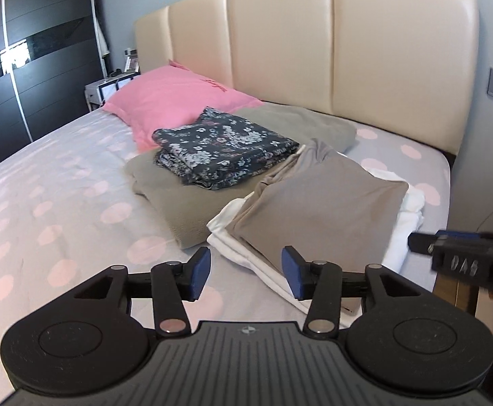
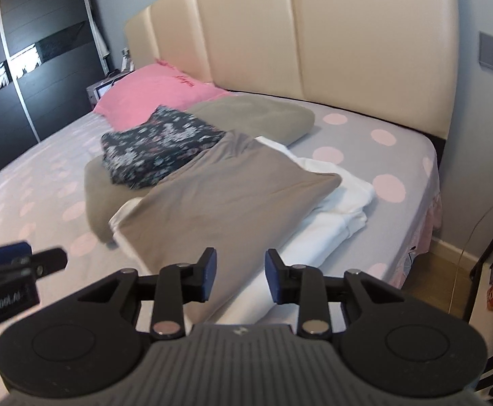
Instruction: Fold clothes
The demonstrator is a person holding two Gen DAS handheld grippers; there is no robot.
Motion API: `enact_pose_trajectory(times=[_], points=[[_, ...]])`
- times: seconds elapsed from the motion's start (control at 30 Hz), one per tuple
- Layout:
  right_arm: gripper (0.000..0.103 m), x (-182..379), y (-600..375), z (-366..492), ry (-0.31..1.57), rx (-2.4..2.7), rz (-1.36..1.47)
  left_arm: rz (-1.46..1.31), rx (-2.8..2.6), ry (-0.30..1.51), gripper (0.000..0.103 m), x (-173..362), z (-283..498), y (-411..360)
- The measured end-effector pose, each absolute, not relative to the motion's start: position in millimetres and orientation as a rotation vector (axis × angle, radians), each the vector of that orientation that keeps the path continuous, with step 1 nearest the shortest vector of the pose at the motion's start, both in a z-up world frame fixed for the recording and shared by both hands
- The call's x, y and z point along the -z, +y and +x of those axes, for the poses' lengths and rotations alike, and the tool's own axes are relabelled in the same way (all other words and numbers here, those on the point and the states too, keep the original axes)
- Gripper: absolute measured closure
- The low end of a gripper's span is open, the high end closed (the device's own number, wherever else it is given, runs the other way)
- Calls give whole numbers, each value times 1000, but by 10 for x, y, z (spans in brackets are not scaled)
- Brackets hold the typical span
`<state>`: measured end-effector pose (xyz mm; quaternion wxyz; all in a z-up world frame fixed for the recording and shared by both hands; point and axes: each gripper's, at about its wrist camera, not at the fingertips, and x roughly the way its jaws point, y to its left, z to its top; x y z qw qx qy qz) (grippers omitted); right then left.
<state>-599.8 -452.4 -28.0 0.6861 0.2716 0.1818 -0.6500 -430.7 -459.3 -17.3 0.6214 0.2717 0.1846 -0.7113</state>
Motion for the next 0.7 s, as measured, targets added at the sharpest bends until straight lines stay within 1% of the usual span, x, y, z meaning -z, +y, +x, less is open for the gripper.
enact_pose_trajectory(times=[0.07,0.1,0.17,0.2,0.23,0.7], points=[[63,271,-4456,-5933,409,1445,574,612,1631,444,58,187,-4263,-4560],[63,269,-4427,-5916,404,1441,564,603,1627,458,57,199,-4238,-4549],[63,269,-4390,-5889,400,1437,550,585,1620,482,52,236,-4192,-4529],[63,272,-4385,-5880,401,1439,548,581,1616,494,46,262,-4173,-4524],[63,275,-4380,-5872,403,1441,545,578,1610,503,45,287,-4159,-4520],[63,348,-4442,-5815,458,1473,530,587,1586,557,44,437,-4185,-4568]])
